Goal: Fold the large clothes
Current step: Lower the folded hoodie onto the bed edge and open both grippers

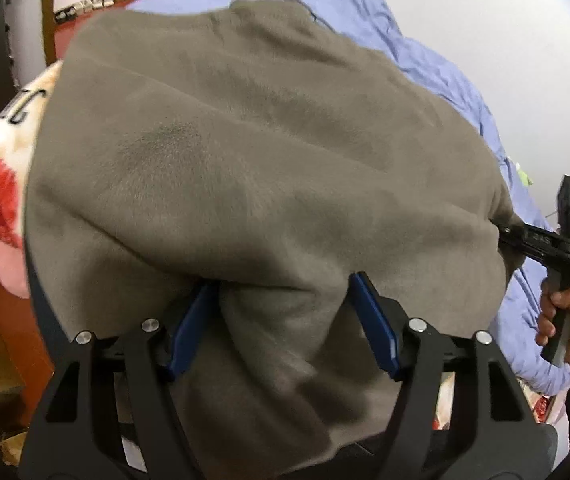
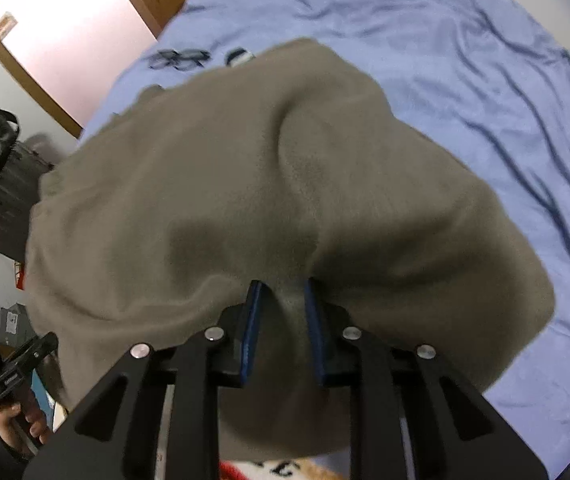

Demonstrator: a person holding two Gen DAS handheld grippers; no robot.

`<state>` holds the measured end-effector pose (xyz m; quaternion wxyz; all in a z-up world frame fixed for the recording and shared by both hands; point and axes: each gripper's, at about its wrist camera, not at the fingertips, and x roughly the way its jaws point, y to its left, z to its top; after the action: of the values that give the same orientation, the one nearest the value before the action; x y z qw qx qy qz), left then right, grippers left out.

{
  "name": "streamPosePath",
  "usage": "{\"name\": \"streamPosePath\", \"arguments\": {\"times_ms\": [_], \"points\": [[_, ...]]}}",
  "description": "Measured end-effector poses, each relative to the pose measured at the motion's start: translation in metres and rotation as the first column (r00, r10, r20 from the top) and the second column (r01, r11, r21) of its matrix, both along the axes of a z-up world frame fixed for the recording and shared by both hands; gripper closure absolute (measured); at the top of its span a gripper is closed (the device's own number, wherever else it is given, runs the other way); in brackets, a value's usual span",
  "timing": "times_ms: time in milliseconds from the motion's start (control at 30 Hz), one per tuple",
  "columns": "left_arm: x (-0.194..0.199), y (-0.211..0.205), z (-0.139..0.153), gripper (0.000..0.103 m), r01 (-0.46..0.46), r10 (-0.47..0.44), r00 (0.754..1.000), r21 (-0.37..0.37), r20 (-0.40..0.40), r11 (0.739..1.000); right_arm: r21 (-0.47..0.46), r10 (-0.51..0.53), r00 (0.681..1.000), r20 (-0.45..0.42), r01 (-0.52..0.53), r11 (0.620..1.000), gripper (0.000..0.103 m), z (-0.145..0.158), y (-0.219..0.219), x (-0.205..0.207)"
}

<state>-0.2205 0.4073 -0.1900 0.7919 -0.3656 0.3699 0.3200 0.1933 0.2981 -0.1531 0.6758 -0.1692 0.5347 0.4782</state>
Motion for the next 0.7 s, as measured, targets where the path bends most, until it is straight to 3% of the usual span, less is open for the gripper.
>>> {"name": "streamPosePath", "arguments": {"times_ms": [167,267,400,467,533,667,700], "points": [[0.011,0.025,-0.009,0.035,-0.001,0.001,1.0,-0.028,-0.022,1.0,-0.059,-0.009,1.0,0.01,0.01,0.998,0.082,-0.007,0.03,0.007],[0.008,0.025,0.001,0.035,-0.022,0.021,1.0,-0.04,-0.017,0.999,-0.064,0.002,1.0,0.024,-0.001,0.998,0.079,0.008,0.025,-0.001],[-0.008,0.0,0.026,0.034,-0.03,0.03,0.999,0.0,0.014,1.0,0.044,0.025,1.0,-0.001,-0.025,0.999,0.05,0.043,-0.01,-0.015],[-0.018,-0.017,0.04,0.028,-0.022,0.021,0.999,0.033,0.028,0.999,0.095,0.05,0.998,0.029,-0.053,0.994,0.044,0.063,-0.035,-0.03],[-0.027,-0.037,0.058,0.021,-0.021,0.018,0.999,0.082,0.04,0.996,0.106,0.104,0.993,0.06,-0.11,0.988,0.029,0.074,-0.052,-0.047],[-0.034,-0.069,0.091,0.017,-0.011,0.002,0.998,0.145,0.064,0.989,0.095,0.194,0.973,0.126,-0.206,0.974,0.024,0.091,-0.077,-0.081],[-0.035,-0.079,0.1,0.017,-0.01,-0.001,0.998,0.165,0.069,0.986,0.104,0.206,0.97,0.131,-0.22,0.97,0.019,0.096,-0.087,-0.09]]}}
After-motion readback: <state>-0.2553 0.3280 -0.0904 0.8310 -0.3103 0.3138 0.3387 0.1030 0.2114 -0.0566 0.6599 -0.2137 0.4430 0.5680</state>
